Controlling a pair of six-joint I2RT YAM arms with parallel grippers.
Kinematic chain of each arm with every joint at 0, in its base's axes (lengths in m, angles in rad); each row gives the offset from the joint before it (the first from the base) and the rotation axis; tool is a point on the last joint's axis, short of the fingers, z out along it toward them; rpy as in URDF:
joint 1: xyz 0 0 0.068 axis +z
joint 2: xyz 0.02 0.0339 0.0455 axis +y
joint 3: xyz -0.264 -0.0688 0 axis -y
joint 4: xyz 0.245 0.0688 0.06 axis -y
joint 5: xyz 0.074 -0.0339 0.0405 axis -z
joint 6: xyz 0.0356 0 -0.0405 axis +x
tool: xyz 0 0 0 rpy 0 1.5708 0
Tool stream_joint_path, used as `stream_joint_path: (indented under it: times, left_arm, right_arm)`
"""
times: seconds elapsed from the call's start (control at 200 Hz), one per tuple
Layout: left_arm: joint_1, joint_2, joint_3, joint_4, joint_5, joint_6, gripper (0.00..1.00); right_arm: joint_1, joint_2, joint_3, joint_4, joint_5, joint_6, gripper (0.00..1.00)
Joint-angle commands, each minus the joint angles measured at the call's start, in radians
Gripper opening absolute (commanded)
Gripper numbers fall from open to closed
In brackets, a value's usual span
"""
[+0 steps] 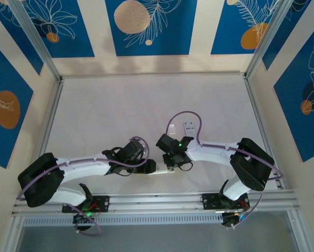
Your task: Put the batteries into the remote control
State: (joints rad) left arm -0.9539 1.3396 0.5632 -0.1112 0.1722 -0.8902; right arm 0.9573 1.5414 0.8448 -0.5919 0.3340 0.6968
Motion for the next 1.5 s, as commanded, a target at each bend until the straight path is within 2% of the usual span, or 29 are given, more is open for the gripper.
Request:
stream_joint_path:
  times: [0.0, 0.215, 0.29, 0.525, 0.645, 0.97, 1.205, 1.315, 1.406, 1.496]
  left_arm:
    - [-0.011, 0.004, -0.007, 0.003, -0.002, -0.013, 0.73]
    - [-0.011, 0.001, -0.004, 0.001, -0.008, -0.012, 0.73]
    - [-0.011, 0.004, -0.003, 0.003, -0.005, -0.011, 0.73]
    - [-0.011, 0.003, -0.010, 0.007, -0.002, -0.015, 0.73]
    - [-0.011, 0.001, -0.017, 0.010, -0.005, -0.019, 0.73]
    - [-0.011, -0.014, -0.019, -0.004, -0.023, -0.019, 0.73]
    - [-0.011, -0.035, -0.020, -0.021, -0.047, -0.015, 0.73]
    - [-0.006, -0.074, 0.003, -0.082, -0.086, 0.014, 0.73]
    - [0.023, -0.121, 0.058, -0.183, -0.150, 0.073, 0.73]
    - [0.098, -0.149, 0.131, -0.265, -0.191, 0.164, 0.74]
  right_arm:
    - [0.002, -0.001, -0.020, -0.084, 0.005, 0.032, 0.17]
    - [0.012, 0.002, -0.047, -0.098, -0.003, 0.109, 0.13]
    - [0.021, 0.026, -0.060, -0.107, -0.008, 0.147, 0.07]
    - [0.069, 0.113, -0.070, -0.143, -0.015, 0.240, 0.06]
    - [0.068, 0.113, -0.030, -0.172, -0.004, 0.223, 0.06]
    - [0.010, 0.016, 0.147, -0.266, 0.028, 0.105, 0.19]
    - [-0.045, -0.057, 0.144, -0.232, -0.019, 0.081, 0.23]
    - [-0.080, -0.097, 0.145, -0.207, -0.023, 0.042, 0.23]
    - [-0.121, -0.126, 0.146, -0.166, -0.032, 0.004, 0.24]
    - [-0.174, -0.151, 0.139, -0.089, -0.087, -0.021, 0.27]
